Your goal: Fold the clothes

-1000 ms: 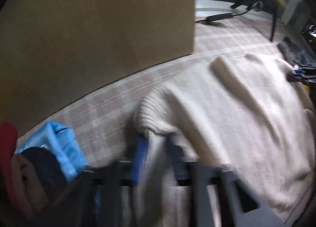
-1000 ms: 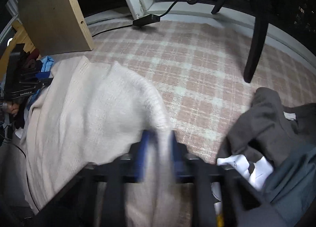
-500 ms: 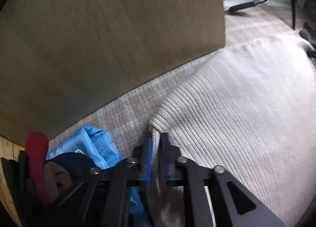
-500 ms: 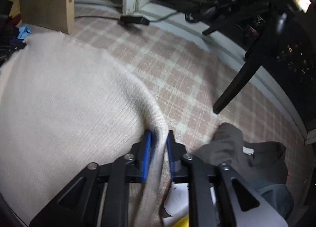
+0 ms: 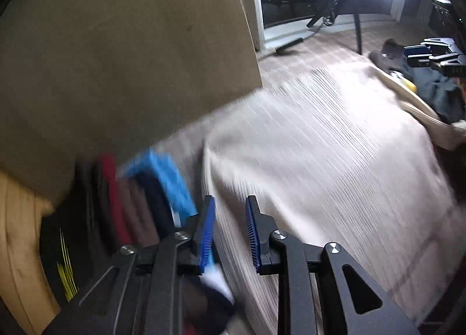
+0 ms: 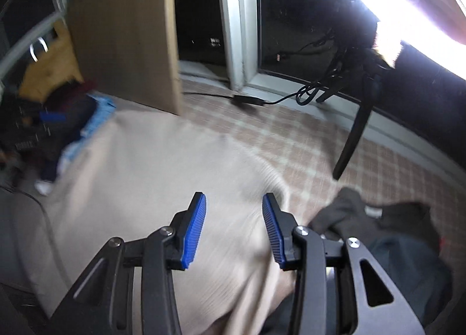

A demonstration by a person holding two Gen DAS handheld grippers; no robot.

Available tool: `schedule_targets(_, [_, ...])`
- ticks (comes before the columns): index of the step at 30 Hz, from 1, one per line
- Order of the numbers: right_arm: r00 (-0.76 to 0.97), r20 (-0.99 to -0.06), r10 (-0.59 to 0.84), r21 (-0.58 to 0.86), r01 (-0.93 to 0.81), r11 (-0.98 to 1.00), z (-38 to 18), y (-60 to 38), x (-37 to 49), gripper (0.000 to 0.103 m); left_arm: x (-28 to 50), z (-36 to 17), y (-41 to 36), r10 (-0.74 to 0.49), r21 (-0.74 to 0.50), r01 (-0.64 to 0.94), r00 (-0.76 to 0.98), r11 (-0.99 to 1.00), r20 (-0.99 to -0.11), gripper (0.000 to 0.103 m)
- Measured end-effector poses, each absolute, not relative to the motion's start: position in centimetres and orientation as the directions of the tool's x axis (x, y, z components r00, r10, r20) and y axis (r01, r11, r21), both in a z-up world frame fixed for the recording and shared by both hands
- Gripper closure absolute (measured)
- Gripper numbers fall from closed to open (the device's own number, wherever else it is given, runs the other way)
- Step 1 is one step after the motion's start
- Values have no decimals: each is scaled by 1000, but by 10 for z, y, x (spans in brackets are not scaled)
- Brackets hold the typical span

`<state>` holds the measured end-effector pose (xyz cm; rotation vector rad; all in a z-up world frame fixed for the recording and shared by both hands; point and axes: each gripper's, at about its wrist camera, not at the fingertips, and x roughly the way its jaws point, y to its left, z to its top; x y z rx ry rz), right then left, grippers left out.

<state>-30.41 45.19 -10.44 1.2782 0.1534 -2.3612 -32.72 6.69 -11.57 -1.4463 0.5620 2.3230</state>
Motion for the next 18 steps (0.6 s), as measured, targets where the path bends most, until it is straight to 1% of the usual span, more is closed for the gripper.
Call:
schedule_targets(2, [-452,-808,-379,178,426,-887,-93,464,-280,63,-297,-121,48,125,65,-465,-366,-883,-922,78])
schedule_targets(4, [-451,-796,-403,221,404,-888,-85,477,-250,58,-274,-133,34,146,13,-453,-315,-891,-938,78])
schedule_targets(5, [-440,-796,-415,248,388,-888,-87,483,-233,56,-259,-149,37,149,-2,-449,-292,-894,-945,78])
schedule_targets(7, [-427,-799,-422,286,348,-893,-91,493,-199,56,-235,-163,32,147,-18,-436,-263,-900,-953,78])
schedule_targets(10, [-417,-808,-415,321,280,-905,-98,507,-147,56,-201,-182,28,181,-79,-410,-218,-909,-959,78])
schedule_targets(15, [-397,-822,-409,372,169,-913,-111,528,-56,56,-145,-169,27,229,-118,-433,-212,-894,-950,78])
schedule_targets(17, [-388,-812,-437,415,144,-899,-118,528,-29,56,-123,-157,22,232,-116,-444,-216,-888,-949,78])
schedule_targets(18, [-383,-803,-456,441,131,-888,-125,525,-13,55,-112,-150,20,233,-114,-450,-218,-886,-948,75])
